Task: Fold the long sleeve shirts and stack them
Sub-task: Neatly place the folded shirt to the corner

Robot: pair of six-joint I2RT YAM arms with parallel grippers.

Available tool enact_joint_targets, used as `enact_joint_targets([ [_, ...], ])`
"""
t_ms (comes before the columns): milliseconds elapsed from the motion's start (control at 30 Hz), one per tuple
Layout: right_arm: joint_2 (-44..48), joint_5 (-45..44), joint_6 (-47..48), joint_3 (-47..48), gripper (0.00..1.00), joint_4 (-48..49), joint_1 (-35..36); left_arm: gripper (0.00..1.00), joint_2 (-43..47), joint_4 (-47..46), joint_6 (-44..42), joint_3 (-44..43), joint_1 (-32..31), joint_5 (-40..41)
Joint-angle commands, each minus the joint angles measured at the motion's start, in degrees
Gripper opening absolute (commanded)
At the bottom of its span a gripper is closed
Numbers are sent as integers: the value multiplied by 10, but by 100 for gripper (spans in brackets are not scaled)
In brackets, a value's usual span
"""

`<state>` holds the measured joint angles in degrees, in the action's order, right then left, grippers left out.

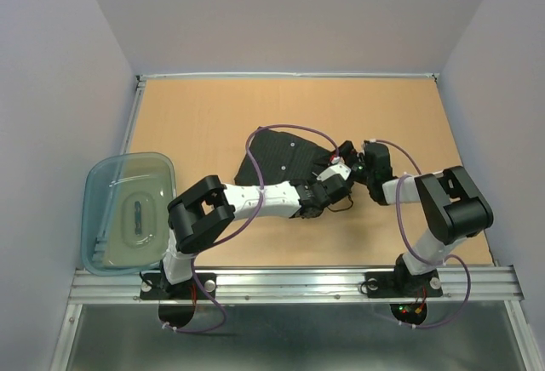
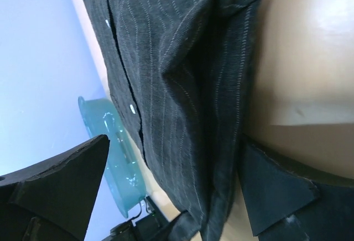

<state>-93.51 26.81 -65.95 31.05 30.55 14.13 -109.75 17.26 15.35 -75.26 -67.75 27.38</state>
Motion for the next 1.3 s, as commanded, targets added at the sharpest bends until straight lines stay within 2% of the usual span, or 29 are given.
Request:
enact_joint_targets([
  [0, -29, -19, -27, -23, 97, 81, 22, 0, 24, -14, 20, -34, 2, -23],
  [100, -49, -22, -35, -28, 93, 101, 27, 0, 19, -14, 27, -49, 2, -30],
  [233, -61, -25, -37, -45, 82, 133, 28, 0, 16, -9, 40, -66, 6, -36],
  [500, -64, -23, -16, -49, 66, 142, 28, 0, 12, -8, 46, -67, 11, -58],
  [633, -40, -26, -5, -48, 45, 140, 27, 0, 16, -8, 55, -60, 11, -65],
  [667, -26, -26, 0, -47, 33, 139, 27, 1, 21, -6, 57, -60, 12, -67],
  [767, 8, -20, 14, -34, 13, 112, 23, 6, 33, 6, 67, -66, 20, -84],
  [833, 43, -25, 47, -6, 3, 45, 20, 32, 47, 13, 70, -77, 34, -120],
  [867, 54, -32, 66, 12, 1, 10, 19, 36, 52, 15, 68, -77, 42, -138],
  [900, 68, -51, 105, 45, 1, -70, 20, 38, 69, 13, 68, -79, 59, -180],
  [933, 80, -51, 105, 45, 1, -111, 19, 41, 69, 13, 68, -78, 59, -181],
  [1033, 116, -88, 194, 137, 0, -241, 5, 48, 132, -17, 75, -59, 130, -308],
  [1067, 124, -93, 212, 156, 1, -274, 0, 54, 147, -22, 76, -52, 146, -330],
  [1100, 129, -101, 234, 184, 0, -303, -2, 57, 161, -26, 75, -48, 162, -346],
  [1133, 134, -112, 281, 211, 1, -397, -8, 59, 190, -29, 73, -40, 176, -358],
  [1200, 134, -169, 333, 312, 1, -490, -11, 62, 218, -26, 58, -34, 215, -383],
  [1233, 128, -196, 359, 348, 1, -585, -12, 62, 230, -22, 51, -33, 227, -384],
  [1267, 124, -226, 407, 394, 1, -631, -14, 62, 251, -12, 46, -32, 241, -384],
])
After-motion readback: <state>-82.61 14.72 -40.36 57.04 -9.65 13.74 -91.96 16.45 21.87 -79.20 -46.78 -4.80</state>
